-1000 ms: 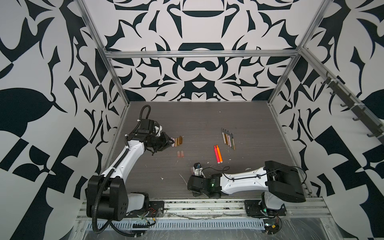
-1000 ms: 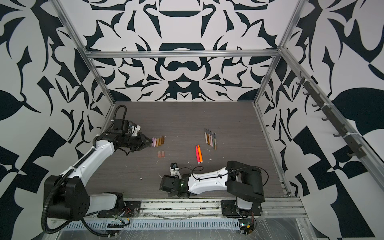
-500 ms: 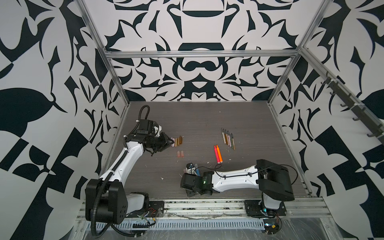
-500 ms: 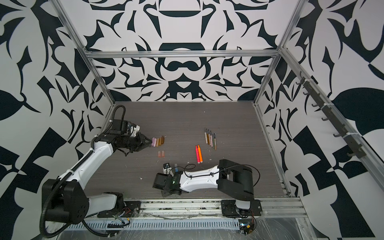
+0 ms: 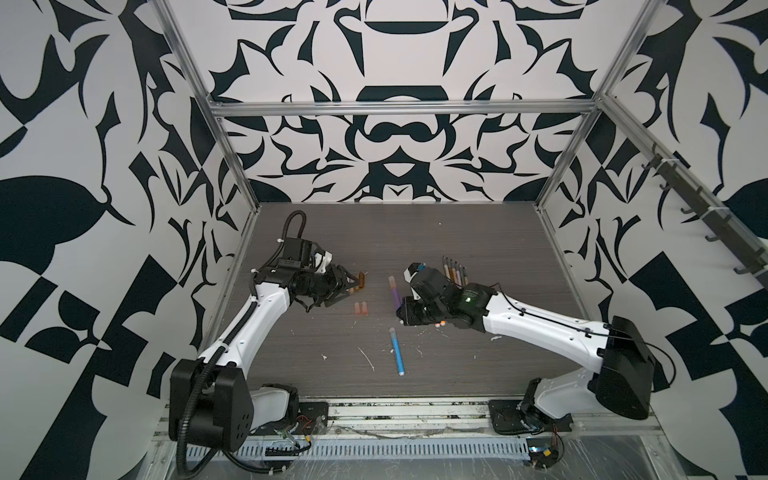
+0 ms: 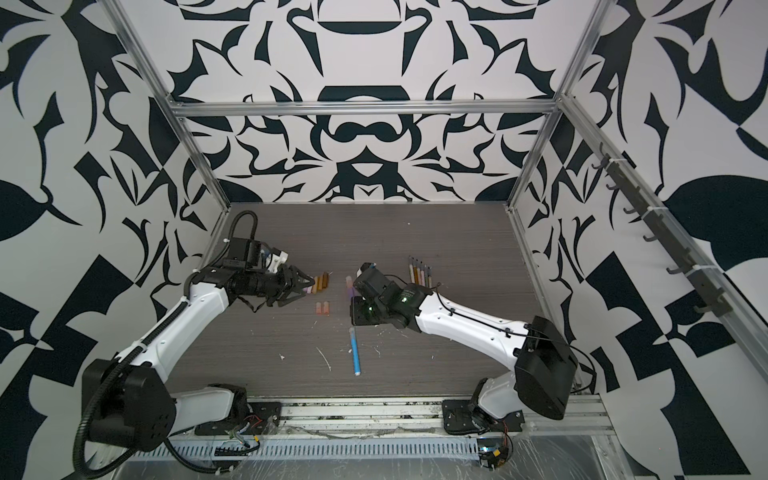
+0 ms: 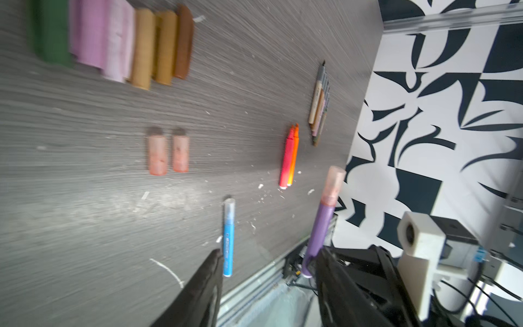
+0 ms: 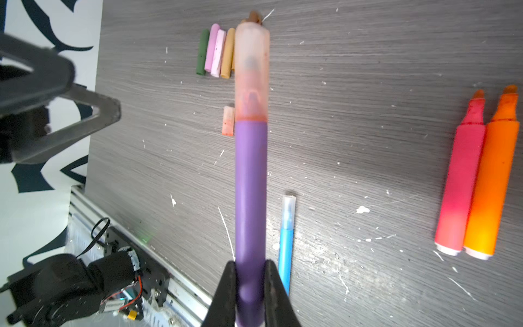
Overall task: Remove pen caps from pens
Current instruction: Pick up the pen from the bottom-center of the table, then open the pen cap on the pen.
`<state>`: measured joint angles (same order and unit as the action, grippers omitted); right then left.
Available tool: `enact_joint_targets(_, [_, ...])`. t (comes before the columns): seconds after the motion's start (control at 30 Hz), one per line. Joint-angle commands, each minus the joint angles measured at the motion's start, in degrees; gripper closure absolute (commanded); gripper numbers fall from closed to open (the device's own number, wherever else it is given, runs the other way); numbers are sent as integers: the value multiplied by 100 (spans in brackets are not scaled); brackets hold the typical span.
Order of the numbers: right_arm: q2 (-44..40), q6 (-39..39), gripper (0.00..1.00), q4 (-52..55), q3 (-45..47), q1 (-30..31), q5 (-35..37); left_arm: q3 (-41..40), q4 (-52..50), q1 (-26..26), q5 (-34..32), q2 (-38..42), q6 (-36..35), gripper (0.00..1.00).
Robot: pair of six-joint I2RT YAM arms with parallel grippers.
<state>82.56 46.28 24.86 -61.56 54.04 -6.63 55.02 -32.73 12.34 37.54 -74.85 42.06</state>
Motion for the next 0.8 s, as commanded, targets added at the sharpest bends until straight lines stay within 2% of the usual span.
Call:
enact_joint_targets(0.0, [-39, -205, 100, 123, -179, -25, -418, 277, 391, 149, 424, -267, 450, 43])
enact_joint_targets(0.53, [-4, 53, 100, -411, -240, -54, -774, 720, 626, 783, 368, -1185, 628, 43])
enact_joint_targets(0.7, [36, 74, 100, -470, -277, -82, -821, 760, 653, 825, 366, -1286, 644, 44])
enact_joint_targets(0.77, [60, 83, 100, -478, -299, -84, -831, 788, 665, 828, 407, -1304, 645, 47])
